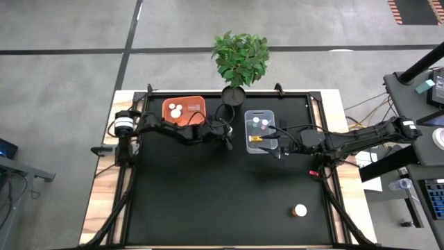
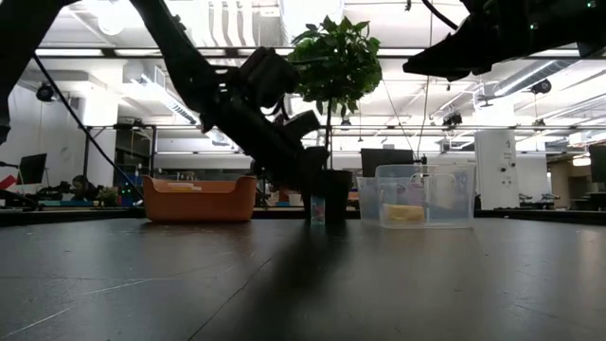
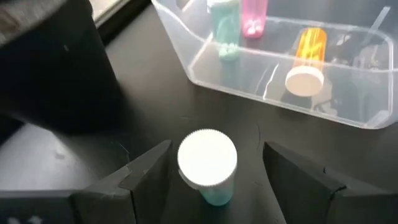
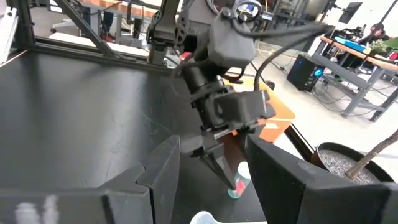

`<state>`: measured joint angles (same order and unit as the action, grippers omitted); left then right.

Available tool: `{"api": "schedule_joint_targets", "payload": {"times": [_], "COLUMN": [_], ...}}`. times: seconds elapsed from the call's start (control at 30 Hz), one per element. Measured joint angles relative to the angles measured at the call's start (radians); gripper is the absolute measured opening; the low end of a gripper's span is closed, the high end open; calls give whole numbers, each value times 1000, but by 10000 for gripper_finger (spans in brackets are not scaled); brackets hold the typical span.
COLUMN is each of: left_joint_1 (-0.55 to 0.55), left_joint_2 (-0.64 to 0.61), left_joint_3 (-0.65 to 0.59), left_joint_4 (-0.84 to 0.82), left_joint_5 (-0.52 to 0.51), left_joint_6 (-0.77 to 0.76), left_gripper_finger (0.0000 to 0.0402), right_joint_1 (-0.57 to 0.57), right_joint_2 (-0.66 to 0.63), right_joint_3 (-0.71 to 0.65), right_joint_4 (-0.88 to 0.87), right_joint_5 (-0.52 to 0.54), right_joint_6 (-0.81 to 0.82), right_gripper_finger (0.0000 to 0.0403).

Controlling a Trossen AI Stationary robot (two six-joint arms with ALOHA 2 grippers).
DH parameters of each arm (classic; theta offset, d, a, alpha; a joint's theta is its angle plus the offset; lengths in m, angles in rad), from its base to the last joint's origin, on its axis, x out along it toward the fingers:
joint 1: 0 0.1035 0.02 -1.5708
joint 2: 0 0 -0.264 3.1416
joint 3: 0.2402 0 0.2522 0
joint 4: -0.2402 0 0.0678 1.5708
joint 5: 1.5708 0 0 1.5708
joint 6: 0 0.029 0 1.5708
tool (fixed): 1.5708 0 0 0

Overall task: Pick and place medicine bottles into bin by pill shape (circle, oval)
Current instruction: Put the blue tablet pill bottle into the orange bin

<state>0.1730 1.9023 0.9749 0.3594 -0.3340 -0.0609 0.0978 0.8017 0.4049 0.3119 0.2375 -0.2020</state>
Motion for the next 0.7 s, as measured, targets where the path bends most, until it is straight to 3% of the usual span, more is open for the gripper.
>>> {"api": "schedule_joint_targets", "payload": {"times": [0.33,0.7], "left_joint_1": [0,0], "left_joint_2": [1,-7], "left_joint_3": [0,0], "left_joint_4": [33,24], "left_joint_5": [0,0], "left_joint_6": [-3,-3], "left_gripper_finger": [226,101], "right_joint_1": [0,0], "right_joint_2": [0,0], "right_joint_3": [0,0], "right_joint_4": [0,2], "right_joint_5": [0,0], "right_joint_6": [0,0], "right_gripper_finger": [176,176]}}
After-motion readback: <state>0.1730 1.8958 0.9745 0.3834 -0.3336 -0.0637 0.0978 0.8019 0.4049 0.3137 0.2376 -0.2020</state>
